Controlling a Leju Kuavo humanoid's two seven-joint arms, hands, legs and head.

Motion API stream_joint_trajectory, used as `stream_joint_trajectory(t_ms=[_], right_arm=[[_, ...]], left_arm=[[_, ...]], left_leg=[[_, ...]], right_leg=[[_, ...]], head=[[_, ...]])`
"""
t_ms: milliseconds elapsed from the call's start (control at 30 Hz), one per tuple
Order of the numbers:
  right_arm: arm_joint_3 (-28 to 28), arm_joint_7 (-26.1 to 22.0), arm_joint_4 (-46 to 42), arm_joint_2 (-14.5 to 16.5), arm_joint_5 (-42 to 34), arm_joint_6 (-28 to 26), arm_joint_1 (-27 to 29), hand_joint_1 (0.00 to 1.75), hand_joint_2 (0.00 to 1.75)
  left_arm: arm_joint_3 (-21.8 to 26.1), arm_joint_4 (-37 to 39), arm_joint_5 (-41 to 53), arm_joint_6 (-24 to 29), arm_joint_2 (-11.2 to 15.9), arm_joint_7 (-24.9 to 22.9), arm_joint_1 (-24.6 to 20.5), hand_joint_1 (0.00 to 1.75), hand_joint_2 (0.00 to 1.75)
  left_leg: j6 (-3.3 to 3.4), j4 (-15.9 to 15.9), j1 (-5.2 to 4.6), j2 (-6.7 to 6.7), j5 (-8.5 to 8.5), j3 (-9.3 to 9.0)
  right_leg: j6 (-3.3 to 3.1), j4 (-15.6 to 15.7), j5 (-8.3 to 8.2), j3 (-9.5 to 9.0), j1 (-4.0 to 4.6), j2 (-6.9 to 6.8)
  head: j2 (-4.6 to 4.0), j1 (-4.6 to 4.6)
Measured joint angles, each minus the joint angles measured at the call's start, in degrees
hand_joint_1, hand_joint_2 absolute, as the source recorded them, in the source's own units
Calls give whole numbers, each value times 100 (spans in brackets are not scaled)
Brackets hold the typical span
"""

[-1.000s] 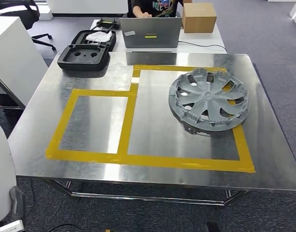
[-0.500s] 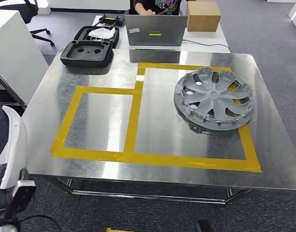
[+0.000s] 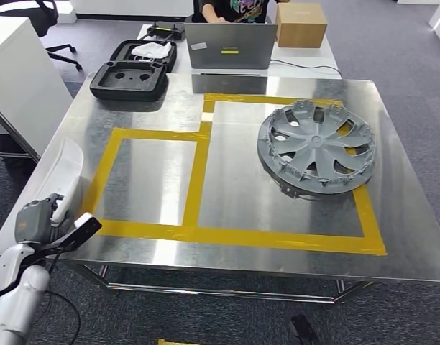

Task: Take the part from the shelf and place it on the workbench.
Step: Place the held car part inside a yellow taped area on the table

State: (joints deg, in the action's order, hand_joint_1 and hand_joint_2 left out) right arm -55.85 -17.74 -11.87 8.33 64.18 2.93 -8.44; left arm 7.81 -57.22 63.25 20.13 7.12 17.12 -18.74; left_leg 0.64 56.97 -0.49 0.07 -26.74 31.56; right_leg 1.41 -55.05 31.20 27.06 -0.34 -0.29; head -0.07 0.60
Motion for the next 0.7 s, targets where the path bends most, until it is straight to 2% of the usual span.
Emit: stream_joint_trajectory(t_ms=[133,233,400,633,700], right_arm=[[64,64,0,0,56,11,-35,0,175],[117,77,0,0,79,18,-49,0,175],[152,84,0,0,108,25,-56,0,175],[193,99,0,0,134,28,-79,0,175],[209,102,0,0,135,28,-78,0,87]], left_arm=[[-675,622,480,-76,-84,-309,-751,175,175],[-1095,964,658,-94,-227,-460,-1134,175,175],[-1501,1288,749,-150,-418,-474,-1480,175,175],[-1998,1596,919,-379,-863,-650,-1773,175,175],[-2082,1670,904,-378,-943,-665,-1805,87,175]], left_leg=[[3,4,-1,3,12,14],[3,5,-1,6,17,21],[3,7,-1,13,18,27],[8,7,-1,11,24,35],[8,7,-1,17,24,35]], right_leg=[[9,-2,-19,-34,0,8],[14,-2,-22,-38,0,13],[14,-2,-23,-25,-1,19],[17,-5,-27,-24,-1,17],[18,-5,-30,-20,-1,26]], head=[[0,0],[0,1],[0,0],[0,1],[0,1]])
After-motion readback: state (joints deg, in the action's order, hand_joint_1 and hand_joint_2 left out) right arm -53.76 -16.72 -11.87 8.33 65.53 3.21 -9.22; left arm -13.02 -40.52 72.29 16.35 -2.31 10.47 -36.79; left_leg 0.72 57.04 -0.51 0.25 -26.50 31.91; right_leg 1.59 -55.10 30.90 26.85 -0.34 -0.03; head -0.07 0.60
